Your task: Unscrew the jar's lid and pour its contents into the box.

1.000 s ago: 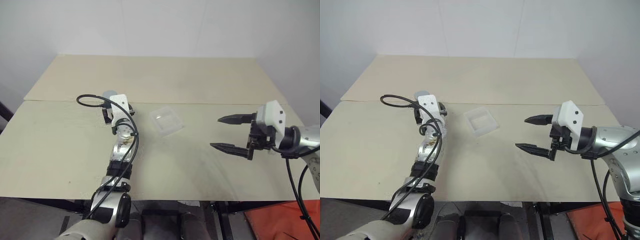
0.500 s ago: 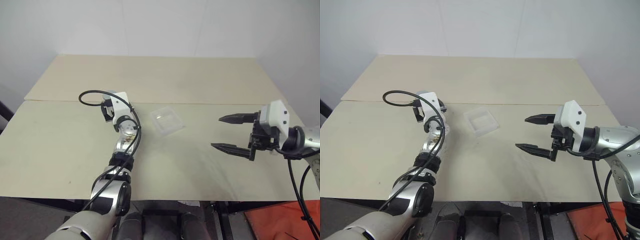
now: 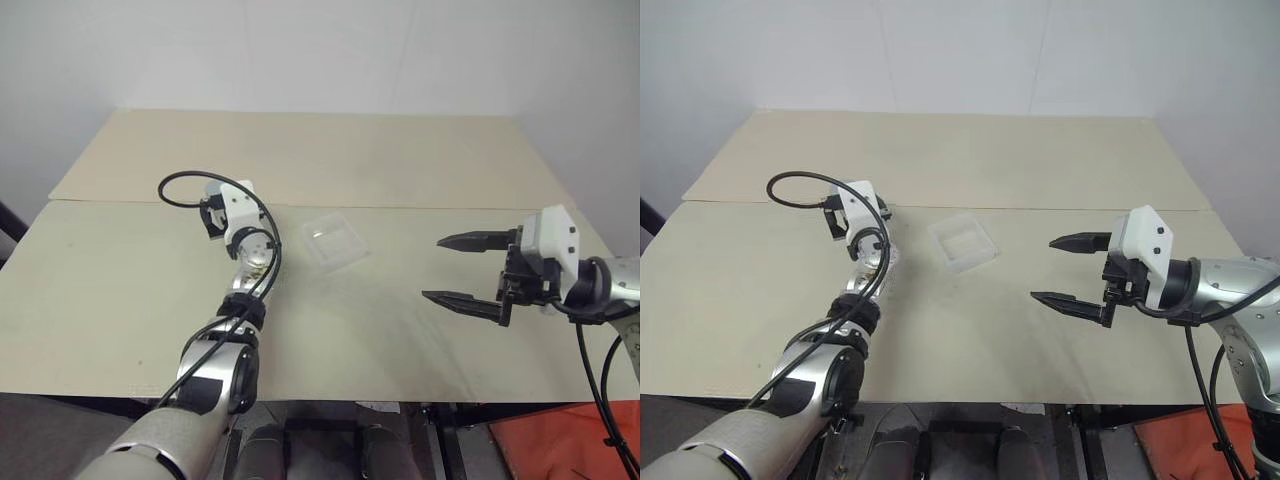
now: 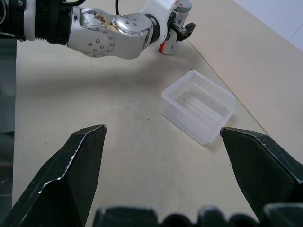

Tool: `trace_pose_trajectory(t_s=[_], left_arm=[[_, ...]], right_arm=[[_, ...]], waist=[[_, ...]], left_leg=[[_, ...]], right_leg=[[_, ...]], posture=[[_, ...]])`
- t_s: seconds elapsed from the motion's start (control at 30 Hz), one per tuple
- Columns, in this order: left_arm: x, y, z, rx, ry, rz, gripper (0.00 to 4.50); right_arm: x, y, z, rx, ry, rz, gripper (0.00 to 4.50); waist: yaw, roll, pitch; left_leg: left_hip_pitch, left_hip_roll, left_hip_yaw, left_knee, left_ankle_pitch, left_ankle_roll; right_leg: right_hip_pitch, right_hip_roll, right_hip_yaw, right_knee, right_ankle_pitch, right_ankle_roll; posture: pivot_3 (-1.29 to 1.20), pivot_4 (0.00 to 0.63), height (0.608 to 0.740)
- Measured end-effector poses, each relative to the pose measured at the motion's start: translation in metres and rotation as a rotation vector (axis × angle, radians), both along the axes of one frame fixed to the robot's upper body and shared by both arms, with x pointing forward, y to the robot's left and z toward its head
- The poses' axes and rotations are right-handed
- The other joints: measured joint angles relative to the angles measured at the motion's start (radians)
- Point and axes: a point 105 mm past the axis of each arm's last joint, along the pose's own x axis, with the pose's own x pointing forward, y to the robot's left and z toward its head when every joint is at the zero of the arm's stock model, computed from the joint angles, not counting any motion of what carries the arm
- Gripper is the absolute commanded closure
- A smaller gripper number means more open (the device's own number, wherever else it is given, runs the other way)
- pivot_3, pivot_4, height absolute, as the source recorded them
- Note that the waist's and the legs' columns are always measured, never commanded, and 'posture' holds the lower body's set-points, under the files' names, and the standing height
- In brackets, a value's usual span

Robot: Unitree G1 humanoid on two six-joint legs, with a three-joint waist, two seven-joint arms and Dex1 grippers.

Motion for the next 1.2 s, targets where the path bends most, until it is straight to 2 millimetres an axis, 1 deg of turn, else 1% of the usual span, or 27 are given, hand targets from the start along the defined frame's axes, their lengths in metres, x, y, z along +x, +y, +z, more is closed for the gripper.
trace_pose_trajectory(t_s=[0.1, 0.2, 0.23, 0.27, 0.33, 0.4, 0.57, 0.67, 0.73, 0.8, 0.93, 1.07, 1.13, 1.17, 1.2], left_arm=[[0.001, 0.002, -0.001, -0.003, 0.0, -0.001, 0.67], [0.001, 0.003, -0.006, -0.01, 0.016, -0.005, 1.64], [0.001, 0.002, -0.005, -0.009, 0.013, -0.009, 1.91], [0.001, 0.001, -0.005, -0.01, 0.012, -0.01, 2.08], [0.001, 0.001, -0.005, -0.015, 0.014, -0.009, 2.11], [0.001, 0.001, -0.006, -0.019, 0.015, -0.008, 2.45], [0.001, 0.001, -0.007, -0.032, 0.017, -0.017, 2.44], [0.003, -0.002, -0.006, -0.041, 0.012, -0.076, 2.44], [0.005, -0.004, -0.002, -0.04, -0.004, -0.152, 2.44], [0.004, -0.002, 0.009, -0.001, -0.026, -0.286, 2.44], [-0.011, 0.002, 0.033, 0.079, -0.011, -0.577, 2.44], [-0.043, 0.01, 0.048, 0.138, 0.101, -0.898, 2.44], [-0.068, 0.01, 0.05, 0.18, 0.181, -1.105, 2.44], [-0.084, 0.009, 0.049, 0.198, 0.231, -1.232, 2.44], [-0.094, 0.006, 0.05, 0.201, 0.247, -1.319, 2.44]], right_arm=[[0.0, 0.0, 0.0, 0.001, 0.002, -0.001, 0.0], [0.0, -0.001, 0.0, 0.002, 0.0, -0.005, 0.0], [0.0, -0.001, 0.0, 0.002, 0.001, -0.005, 0.0], [0.0, -0.001, 0.0, 0.002, 0.0, -0.004, 0.0], [-0.001, -0.001, 0.0, 0.002, 0.001, -0.004, 0.0], [-0.001, -0.001, 0.0, 0.002, 0.001, -0.004, 0.0], [-0.001, -0.001, 0.0, 0.002, 0.001, -0.005, 0.0], [0.0, -0.001, 0.0, 0.003, -0.001, -0.008, 0.0], [0.0, -0.001, 0.0, 0.004, -0.003, -0.01, 0.0], [0.001, 0.0, 0.002, 0.011, -0.014, -0.02, 0.0], [0.002, 0.002, 0.003, 0.022, -0.03, -0.027, 0.0], [0.004, 0.004, 0.005, 0.037, -0.037, -0.041, 0.0], [0.005, 0.005, 0.005, 0.052, -0.034, -0.043, 0.0], [0.004, 0.006, 0.005, 0.062, -0.027, -0.04, 0.0], [0.005, 0.006, 0.005, 0.067, -0.024, -0.04, 0.0]], waist=[[0.0, 0.0, 0.0], [0.0, 0.0, 0.0], [0.0, 0.0, 0.0], [0.0, 0.0, 0.0], [0.0, 0.0, 0.0], [0.0, 0.0, 0.0], [0.0, 0.0, 0.0], [0.0, 0.0, 0.0], [-0.001, 0.0, 0.0], [-0.005, 0.0, 0.0], [-0.014, 0.0, 0.0], [-0.025, 0.001, 0.0], [-0.027, 0.001, 0.0], [-0.027, 0.001, 0.0], [-0.026, 0.001, 0.0]], left_leg=[[0.0, 0.0, 0.0, 0.0, 0.0, 0.0], [0.0, 0.0, 0.0, 0.0, 0.0, 0.0], [0.0, 0.0, 0.0, 0.0, 0.0, 0.0], [0.0, 0.0, 0.0, 0.0, 0.0, 0.0], [0.0, 0.0, 0.0, 0.0, 0.0, 0.0], [0.0, 0.0, 0.0, 0.0, 0.0, 0.0], [0.0, 0.0, 0.0, 0.0, 0.0, 0.0], [0.0, 0.0, 0.0, 0.0, 0.0, 0.0], [0.0, 0.0, 0.0, 0.0, 0.0, 0.0], [0.0, 0.001, 0.0, 0.0, 0.001, -0.001], [0.0, 0.002, 0.0, -0.001, 0.002, -0.003], [0.001, 0.002, 0.0, -0.001, 0.002, -0.003], [0.0, 0.003, 0.0, -0.001, 0.002, -0.003], [0.001, 0.002, 0.001, -0.001, 0.002, -0.003], [0.001, 0.002, 0.001, -0.001, 0.002, -0.003]], right_leg=[[0.0, 0.0, 0.0, 0.0, 0.0, 0.0], [0.0, 0.0, 0.0, 0.0, 0.0, 0.0], [0.0, 0.0, 0.0, 0.0, 0.0, 0.0], [0.0, 0.0, 0.0, 0.0, 0.0, 0.0], [0.0, 0.0, 0.0, 0.0, 0.0, 0.0], [0.0, 0.0, 0.0, 0.0, 0.0, 0.0], [0.0, 0.0, 0.0, 0.0, 0.0, 0.0], [0.0, 0.0, 0.0, 0.0, 0.0, 0.0], [0.0, 0.0, 0.0, 0.0, 0.0, 0.0], [-0.001, 0.0, 0.0, 0.001, 0.0, 0.0], [-0.002, 0.001, 0.0, 0.002, 0.0, 0.0], [-0.001, 0.001, 0.0, 0.002, 0.0, 0.0], [-0.002, 0.001, 0.0, 0.002, -0.001, -0.001], [-0.002, 0.001, 0.0, 0.002, -0.001, -0.001], [-0.001, 0.001, 0.0, 0.002, -0.001, -0.001]], posture=[[0.0, 0.15, 0.74], [0.0, 0.15, 0.74], [0.0, 0.15, 0.74], [0.0, 0.15, 0.74], [0.0, 0.15, 0.74], [0.0, 0.15, 0.74], [0.0, 0.15, 0.74], [0.0, 0.15, 0.74], [0.0, 0.15, 0.74], [0.0, 0.15, 0.74], [0.0, 0.15, 0.74], [0.0, 0.15, 0.74], [0.0, 0.15, 0.74], [0.0, 0.15, 0.74], [0.0, 0.15, 0.74]])
